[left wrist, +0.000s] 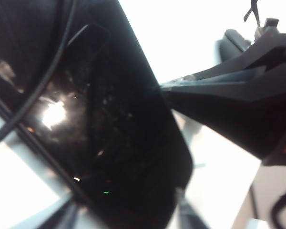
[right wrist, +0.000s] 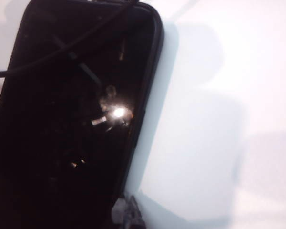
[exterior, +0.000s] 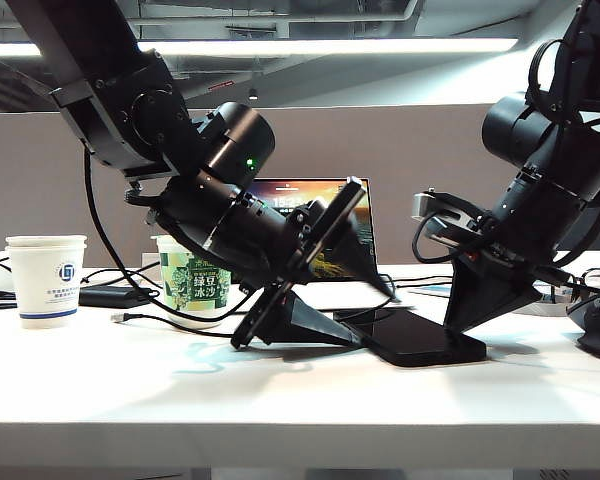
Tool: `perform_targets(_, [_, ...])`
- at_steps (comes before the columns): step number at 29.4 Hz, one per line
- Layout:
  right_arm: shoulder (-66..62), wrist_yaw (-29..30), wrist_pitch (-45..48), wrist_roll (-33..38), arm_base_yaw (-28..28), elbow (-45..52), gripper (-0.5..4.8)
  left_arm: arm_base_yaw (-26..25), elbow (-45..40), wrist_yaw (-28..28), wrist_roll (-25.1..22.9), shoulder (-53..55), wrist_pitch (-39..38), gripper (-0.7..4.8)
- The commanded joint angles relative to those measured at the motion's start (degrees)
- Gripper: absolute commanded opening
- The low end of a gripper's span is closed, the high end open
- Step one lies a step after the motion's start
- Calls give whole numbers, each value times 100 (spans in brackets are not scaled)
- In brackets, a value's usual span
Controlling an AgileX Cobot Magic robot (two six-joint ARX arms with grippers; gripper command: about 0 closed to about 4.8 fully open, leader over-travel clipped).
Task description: Pick up the black phone, pick up the charger plug, insert the charger plug into the phone's charging port, and finally place the connected phone back on the desk.
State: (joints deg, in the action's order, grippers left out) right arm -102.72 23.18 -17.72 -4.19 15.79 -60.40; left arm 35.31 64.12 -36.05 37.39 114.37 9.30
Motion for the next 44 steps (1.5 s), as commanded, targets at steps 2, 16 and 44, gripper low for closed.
perform_targets(2, [11,498,-42,-83,90,-15,-1,-15,4,0,201,52,2,387])
perform_targets(16, [11,-328,-37,-186,90,-17,-1,-205,7,7,339,31,-151,404])
perform_targets(44, [245,-699,118,-186,87,-87,-1,-306,9,667,157,-142,-586,423])
